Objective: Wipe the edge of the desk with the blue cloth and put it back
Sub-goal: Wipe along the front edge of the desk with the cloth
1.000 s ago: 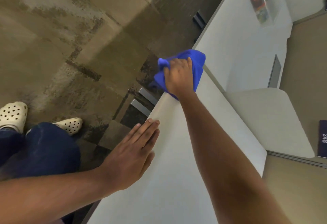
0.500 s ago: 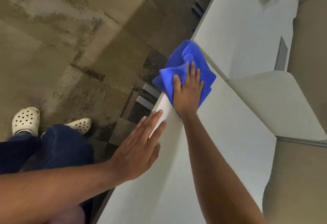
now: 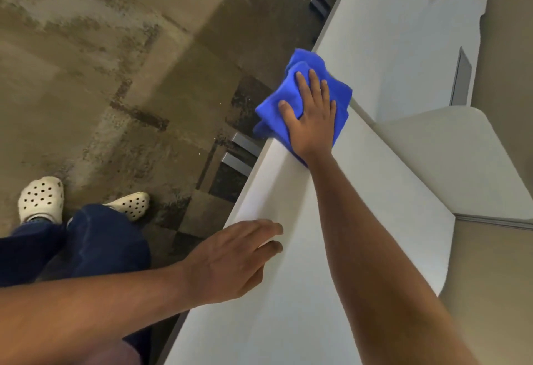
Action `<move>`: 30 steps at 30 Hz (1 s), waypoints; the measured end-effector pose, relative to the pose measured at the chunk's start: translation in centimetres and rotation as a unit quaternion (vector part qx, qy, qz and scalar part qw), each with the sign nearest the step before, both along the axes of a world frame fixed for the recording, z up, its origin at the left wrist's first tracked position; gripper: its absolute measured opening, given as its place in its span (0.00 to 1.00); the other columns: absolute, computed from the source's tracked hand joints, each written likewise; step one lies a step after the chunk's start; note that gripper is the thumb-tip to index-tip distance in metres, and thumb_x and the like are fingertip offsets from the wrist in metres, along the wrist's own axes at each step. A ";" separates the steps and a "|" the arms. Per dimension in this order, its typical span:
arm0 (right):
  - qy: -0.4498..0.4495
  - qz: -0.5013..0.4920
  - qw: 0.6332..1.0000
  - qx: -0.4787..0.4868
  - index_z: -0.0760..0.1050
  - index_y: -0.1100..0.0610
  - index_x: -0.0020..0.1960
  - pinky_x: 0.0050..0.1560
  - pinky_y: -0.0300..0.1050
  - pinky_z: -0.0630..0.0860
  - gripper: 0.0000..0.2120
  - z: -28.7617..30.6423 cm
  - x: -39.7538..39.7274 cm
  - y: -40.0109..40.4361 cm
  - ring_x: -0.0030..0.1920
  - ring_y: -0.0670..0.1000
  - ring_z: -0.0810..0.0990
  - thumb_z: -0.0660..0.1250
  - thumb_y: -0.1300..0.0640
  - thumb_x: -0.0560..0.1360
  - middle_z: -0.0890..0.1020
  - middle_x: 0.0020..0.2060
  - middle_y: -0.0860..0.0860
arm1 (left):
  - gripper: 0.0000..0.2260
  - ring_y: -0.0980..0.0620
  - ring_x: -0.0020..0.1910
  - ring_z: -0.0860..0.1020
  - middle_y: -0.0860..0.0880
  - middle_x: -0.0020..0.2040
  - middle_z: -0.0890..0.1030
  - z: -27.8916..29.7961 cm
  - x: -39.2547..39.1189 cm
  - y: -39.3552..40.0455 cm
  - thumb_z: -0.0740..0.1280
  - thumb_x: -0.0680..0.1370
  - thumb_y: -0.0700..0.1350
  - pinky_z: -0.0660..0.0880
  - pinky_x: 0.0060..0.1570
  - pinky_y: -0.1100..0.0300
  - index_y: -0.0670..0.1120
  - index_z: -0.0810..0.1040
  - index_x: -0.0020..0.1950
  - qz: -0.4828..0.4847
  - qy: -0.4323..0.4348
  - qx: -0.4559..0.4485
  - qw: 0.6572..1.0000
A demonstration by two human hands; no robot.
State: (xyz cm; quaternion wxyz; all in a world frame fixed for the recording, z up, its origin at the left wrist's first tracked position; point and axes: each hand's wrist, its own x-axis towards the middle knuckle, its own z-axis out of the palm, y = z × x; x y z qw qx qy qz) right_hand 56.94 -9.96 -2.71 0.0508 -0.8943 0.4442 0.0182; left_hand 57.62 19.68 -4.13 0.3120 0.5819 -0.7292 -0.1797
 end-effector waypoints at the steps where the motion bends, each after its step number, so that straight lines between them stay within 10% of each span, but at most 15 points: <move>1: -0.007 0.004 1.000 0.002 0.56 0.44 0.84 0.83 0.62 0.50 0.33 -0.1 -0.1 -0.9 0.85 0.54 0.53 0.52 0.35 0.82 0.57 0.85 0.46 | 0.14 0.48 0.70 0.80 0.46 0.69 0.81 -0.1 0.0 0.0 0.74 0.77 0.47 0.75 0.72 0.54 0.49 0.85 0.63 0.000 0.005 -0.001 1.000; 10: -0.051 -0.213 0.976 0.007 0.51 0.49 0.86 0.83 0.63 0.49 0.32 0.1 -2.9 1.1 0.86 0.56 0.51 0.51 0.38 0.85 0.56 0.85 0.48 | 0.14 0.47 0.69 0.80 0.45 0.69 0.81 0.7 1.0 -0.2 0.74 0.78 0.41 0.77 0.69 0.55 0.47 0.83 0.64 -0.040 0.067 0.037 0.996; 25: -0.058 -0.127 0.988 0.066 0.48 0.42 0.85 0.81 0.65 0.39 0.37 1.9 -6.5 13.8 0.86 0.59 0.42 0.51 0.29 0.81 0.49 0.86 0.48 | 0.26 0.38 0.67 0.74 0.43 0.69 0.76 2.6 12.4 -8.1 0.63 0.67 0.42 0.70 0.66 0.42 0.46 0.76 0.65 -0.002 -0.165 -0.003 0.986; 30: -0.200 -0.129 0.971 0.028 0.79 0.55 0.70 0.73 0.57 0.72 0.21 4.8 -10.1 17.6 0.71 0.58 0.74 0.69 0.48 0.80 0.79 0.68 0.53 | 0.22 0.39 0.69 0.73 0.43 0.71 0.74 2.3 13.3 -9.9 0.67 0.71 0.43 0.70 0.65 0.39 0.48 0.76 0.66 -0.122 -0.297 -0.056 0.945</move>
